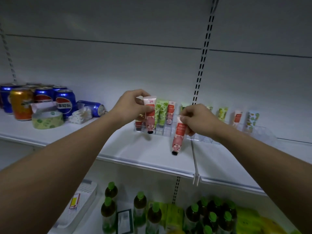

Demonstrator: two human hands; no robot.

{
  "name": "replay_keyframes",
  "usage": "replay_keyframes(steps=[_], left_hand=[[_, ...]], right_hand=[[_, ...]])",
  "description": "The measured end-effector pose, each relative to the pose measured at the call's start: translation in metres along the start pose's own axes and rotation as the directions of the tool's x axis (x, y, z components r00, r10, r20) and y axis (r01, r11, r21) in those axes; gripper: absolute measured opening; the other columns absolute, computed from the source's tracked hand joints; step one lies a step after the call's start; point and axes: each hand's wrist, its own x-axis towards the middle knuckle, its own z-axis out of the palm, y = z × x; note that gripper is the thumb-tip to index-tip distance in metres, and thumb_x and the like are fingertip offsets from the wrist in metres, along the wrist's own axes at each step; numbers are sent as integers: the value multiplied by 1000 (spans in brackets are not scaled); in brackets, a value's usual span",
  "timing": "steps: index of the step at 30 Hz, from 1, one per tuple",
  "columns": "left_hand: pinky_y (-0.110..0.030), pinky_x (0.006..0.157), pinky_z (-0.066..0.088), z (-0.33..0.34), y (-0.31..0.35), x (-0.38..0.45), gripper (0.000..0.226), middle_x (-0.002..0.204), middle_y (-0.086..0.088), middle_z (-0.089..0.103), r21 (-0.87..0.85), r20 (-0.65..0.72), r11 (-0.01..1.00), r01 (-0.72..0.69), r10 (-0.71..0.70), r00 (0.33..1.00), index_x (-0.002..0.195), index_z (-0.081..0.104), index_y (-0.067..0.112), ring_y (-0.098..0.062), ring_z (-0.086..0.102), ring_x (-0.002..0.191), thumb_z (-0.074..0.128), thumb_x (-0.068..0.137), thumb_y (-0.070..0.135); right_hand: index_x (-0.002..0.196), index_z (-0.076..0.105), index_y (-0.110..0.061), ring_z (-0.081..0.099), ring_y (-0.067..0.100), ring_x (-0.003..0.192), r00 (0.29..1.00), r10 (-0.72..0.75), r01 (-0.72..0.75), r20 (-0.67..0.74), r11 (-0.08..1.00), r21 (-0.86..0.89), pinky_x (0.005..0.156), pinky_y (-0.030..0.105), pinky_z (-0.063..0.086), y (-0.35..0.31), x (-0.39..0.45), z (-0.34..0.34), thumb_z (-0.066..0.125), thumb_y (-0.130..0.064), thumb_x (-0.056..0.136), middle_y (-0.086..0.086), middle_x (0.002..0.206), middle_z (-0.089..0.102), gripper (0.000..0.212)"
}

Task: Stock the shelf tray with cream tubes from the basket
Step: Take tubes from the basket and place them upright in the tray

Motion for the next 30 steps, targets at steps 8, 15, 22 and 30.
replay_keyframes(steps=[8, 15, 22, 30], left_hand=[[-33, 68, 60, 4, 0, 29, 20, 89, -9, 73, 62, 53, 998, -7, 4, 999, 96, 63, 18, -19, 73, 76, 74, 83, 10], [-18, 58, 55, 5, 18, 77, 23, 99, -7, 64, 70, 59, 996, -54, 49, 997, 97, 60, 14, -19, 69, 78, 73, 81, 3], [-33, 71, 61, 24, 21, 113, 25, 92, -9, 69, 42, 129, 992, -122, 116, 985, 100, 65, 11, -21, 71, 81, 73, 80, -2], [-29, 77, 59, 47, 9, 133, 23, 91, 0, 72, 303, 150, 929, -212, 173, 973, 99, 73, 15, -13, 69, 81, 79, 77, 10]], right_hand=[[93, 63, -8, 61, 18, 59, 990, -95, 83, -104, 990, -112, 49, 24, 50, -6, 34, 0, 49, -11, 99, 8, 80, 64, 15], [100, 66, -5, 64, 28, 85, 950, -210, 108, -230, 915, -389, 78, 43, 55, -7, 92, -20, 48, -2, 97, 13, 96, 67, 19], [102, 70, -4, 64, 32, 88, 930, -284, 121, -232, 835, -537, 80, 45, 55, 1, 135, -12, 53, -1, 94, 16, 99, 69, 19], [102, 72, -15, 64, 30, 85, 904, -293, 49, -312, 795, -605, 75, 41, 55, 25, 148, 4, 57, -8, 93, 9, 98, 71, 19]])
